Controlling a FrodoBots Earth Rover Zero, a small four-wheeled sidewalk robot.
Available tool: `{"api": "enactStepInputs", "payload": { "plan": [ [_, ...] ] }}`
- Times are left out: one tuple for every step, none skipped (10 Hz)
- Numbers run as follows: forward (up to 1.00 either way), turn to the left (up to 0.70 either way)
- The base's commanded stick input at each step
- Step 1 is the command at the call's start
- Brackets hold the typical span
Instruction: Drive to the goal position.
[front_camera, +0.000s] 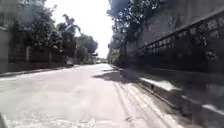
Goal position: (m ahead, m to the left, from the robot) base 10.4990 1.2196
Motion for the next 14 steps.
{"api": "enactStepInputs", "payload": {
  "plan": [
    [1.0,0.0],
    [1.0,0.0],
    [1.0,0.0],
    [1.0,0.0],
    [1.0,0.0],
    [1.0,0.0],
    [1.0,0.0],
    [1.0,0.0],
    [1.0,0.0],
    [1.0,0.0],
    [1.0,0.0],
    [1.0,0.0],
    [1.0,0.0],
    [1.0,0.0]
  ]
}}
